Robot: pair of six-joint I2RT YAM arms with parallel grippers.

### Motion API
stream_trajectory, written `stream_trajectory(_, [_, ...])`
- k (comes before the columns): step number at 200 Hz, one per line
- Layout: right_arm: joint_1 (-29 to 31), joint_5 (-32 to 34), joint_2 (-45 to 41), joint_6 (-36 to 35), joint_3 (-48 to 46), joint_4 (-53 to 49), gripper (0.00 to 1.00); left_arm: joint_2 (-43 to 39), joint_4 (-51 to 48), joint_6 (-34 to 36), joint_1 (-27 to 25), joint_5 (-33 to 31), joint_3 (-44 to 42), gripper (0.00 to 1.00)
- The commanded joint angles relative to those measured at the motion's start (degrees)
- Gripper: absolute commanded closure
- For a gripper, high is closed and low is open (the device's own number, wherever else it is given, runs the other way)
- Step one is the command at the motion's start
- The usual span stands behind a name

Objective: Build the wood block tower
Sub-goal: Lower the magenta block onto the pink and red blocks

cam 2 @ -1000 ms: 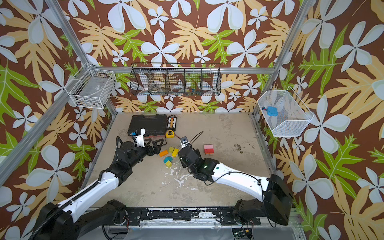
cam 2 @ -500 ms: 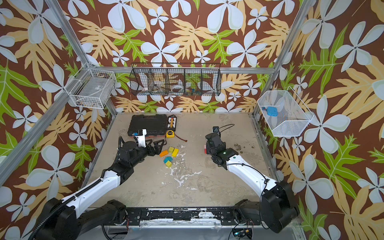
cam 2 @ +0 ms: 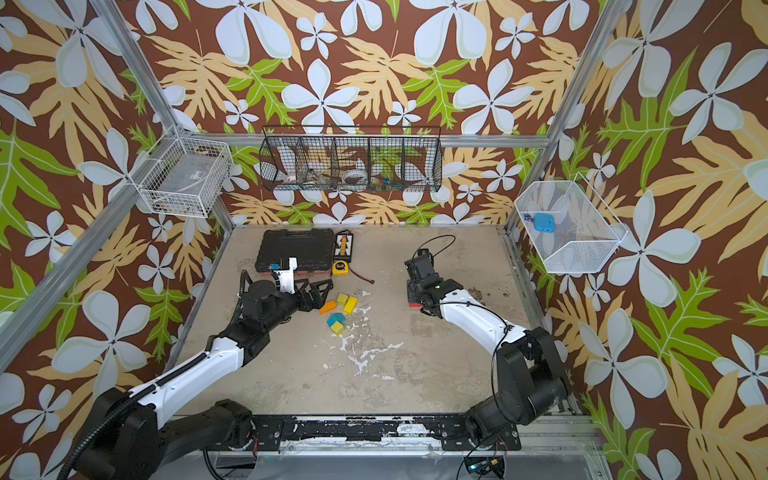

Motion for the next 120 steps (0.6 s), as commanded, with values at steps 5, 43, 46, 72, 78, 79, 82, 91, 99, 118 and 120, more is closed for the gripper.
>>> stream_trajectory(5, [-0.1, -2.3, 0.4, -2.7, -2.1, 2.9, 1.0, -0.1, 1.5, -0.1, 0.1, 0.6, 0.1, 0.0])
stream_trajectory(43, [-0.4, -4.7, 2.8, -4.1, -0.3, 2.6, 1.0, 0.1, 1.8, -0.4, 0.1, 1.3, 0.2, 0.0])
stream_trajectory(46, [-0.4, -4.7, 3.2, -4.1, -0.1, 2.3, 1.0, 0.2, 1.8, -0.5, 0.1, 1.3, 0.2, 0.0])
stream_trajectory(72, [-0.7, -4.4, 5.3, -4.1, 0.7, 1.5, 1.0, 0.1, 1.8, -0.7, 0.1, 1.8, 0.3, 0.0])
stream_trajectory(78, [-0.9, -4.3, 5.8, -4.0, 0.9, 1.4, 1.0, 0.0, 1.9, -0.7, 0.1, 1.8, 0.2, 0.0])
stream_trajectory(79, [-0.9, -4.4, 5.9, -3.9, 0.9, 1.3, 1.0, 0.0, 1.9, -0.7, 0.1, 1.8, 0.2, 0.0])
stream_trajectory(82, [-1.0, -4.3, 6.2, -3.9, 1.0, 1.2, 1.0, 0.0, 1.9, -0.7, 0.1, 1.8, 0.3, 0.0])
stream_trajectory(91, [-1.3, -4.5, 7.1, -3.7, 1.4, 0.9, 1.0, -0.1, 1.9, -0.7, 0.1, 1.8, 0.3, 0.0])
stream_trajectory(99, [-1.5, -4.6, 7.9, -3.7, 1.8, 0.5, 1.0, -0.1, 1.8, -0.7, 0.1, 1.8, 0.2, 0.0])
stream_trajectory(118, [-2.0, -4.6, 9.8, -3.4, 2.6, -0.5, 1.0, 0.0, 1.8, -0.7, 0.1, 1.8, 0.2, 0.0])
stream_trajectory(120, [-2.0, -4.6, 9.9, -3.4, 2.8, -0.6, 1.0, 0.0, 1.9, -0.7, 0.1, 1.8, 0.2, 0.0])
